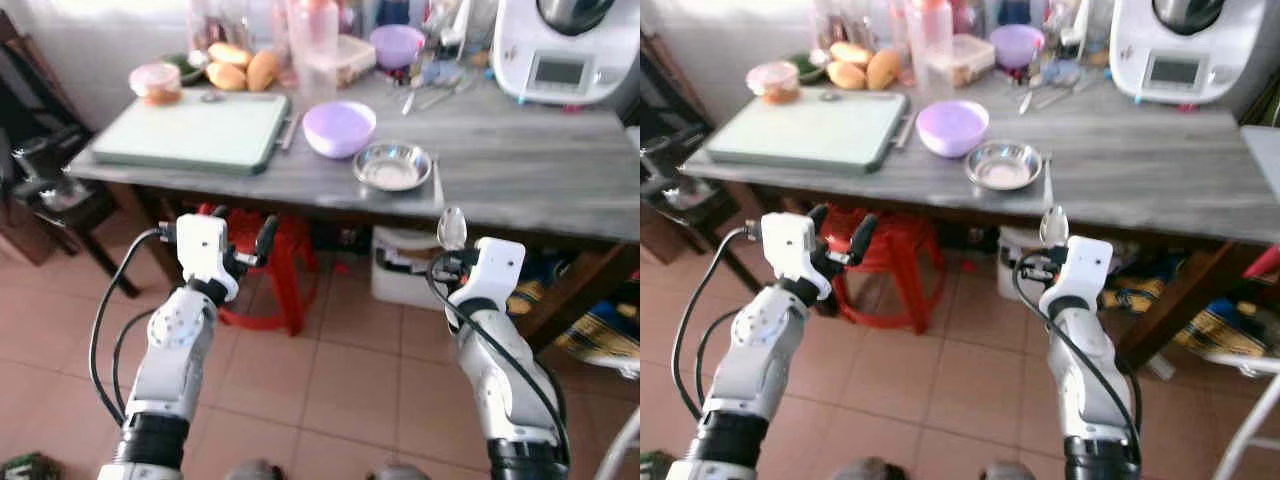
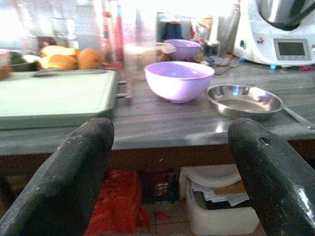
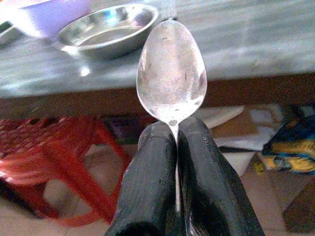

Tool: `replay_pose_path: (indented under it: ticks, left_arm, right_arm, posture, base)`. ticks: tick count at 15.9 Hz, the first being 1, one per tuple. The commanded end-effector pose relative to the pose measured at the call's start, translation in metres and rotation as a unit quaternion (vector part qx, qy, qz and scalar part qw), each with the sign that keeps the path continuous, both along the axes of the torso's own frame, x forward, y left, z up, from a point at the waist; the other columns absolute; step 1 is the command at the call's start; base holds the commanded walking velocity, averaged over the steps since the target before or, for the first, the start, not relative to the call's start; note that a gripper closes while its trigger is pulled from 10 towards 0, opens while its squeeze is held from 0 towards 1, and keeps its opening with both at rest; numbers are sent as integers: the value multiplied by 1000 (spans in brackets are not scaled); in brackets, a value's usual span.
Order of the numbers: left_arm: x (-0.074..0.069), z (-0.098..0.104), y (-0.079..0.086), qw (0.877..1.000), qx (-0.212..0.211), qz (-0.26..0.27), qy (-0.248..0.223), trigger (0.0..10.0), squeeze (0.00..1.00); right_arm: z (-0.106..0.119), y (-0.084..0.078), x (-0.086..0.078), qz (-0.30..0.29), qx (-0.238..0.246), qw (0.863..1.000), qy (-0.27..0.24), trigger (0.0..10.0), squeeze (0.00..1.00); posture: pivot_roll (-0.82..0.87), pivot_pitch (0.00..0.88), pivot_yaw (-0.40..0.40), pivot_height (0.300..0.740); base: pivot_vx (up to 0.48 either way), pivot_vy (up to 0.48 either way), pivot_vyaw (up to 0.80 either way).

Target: Setting the table

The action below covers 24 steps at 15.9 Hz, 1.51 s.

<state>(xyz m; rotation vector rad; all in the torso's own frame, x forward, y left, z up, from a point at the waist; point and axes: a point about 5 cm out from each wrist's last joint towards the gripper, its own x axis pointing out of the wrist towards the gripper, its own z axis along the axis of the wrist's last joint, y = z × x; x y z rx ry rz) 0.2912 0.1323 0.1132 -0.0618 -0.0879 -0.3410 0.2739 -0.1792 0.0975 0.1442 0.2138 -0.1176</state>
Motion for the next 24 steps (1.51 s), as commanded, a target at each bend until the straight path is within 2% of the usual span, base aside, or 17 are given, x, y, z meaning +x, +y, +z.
replay_pose_path:
  ticks: [1, 7, 11, 21, 24]
  left_arm:
    - [0, 3, -6, 1000, 0, -10, -5, 10000, 0]
    - [-9, 2, -15, 998, -21, -62, -1, 10000, 0]
    - [-9, 0, -15, 998, -13, -63, 1, 10000, 0]
    - [-8, -3, -10, 998, -20, -56, 20, 10000, 0]
    - [-8, -3, -13, 998, -32, -57, 26, 10000, 0]
  right_arm:
    - [5, -6, 3, -7, -4, 1000, -9, 10000, 0]
    - [5, -6, 3, -6, -7, 1000, -9, 10000, 0]
    - [5, -6, 4, -4, -9, 1000, -11, 10000, 0]
    - [3, -5, 3, -1, -12, 1000, -9, 10000, 0]
    - [3, -5, 3, -1, -13, 1000, -9, 10000, 0]
  posture:
    - [-46, 0, 40, 740]
    - [-46, 0, 40, 740]
    - [-48, 0, 37, 740]
    - [-45, 0, 41, 740]
    - [-45, 0, 42, 740]
  base:
    - [330, -345, 0]
    - [93, -437, 0]
    - [73, -455, 0]
    - [443, 0, 0]
    - [296, 375, 0]
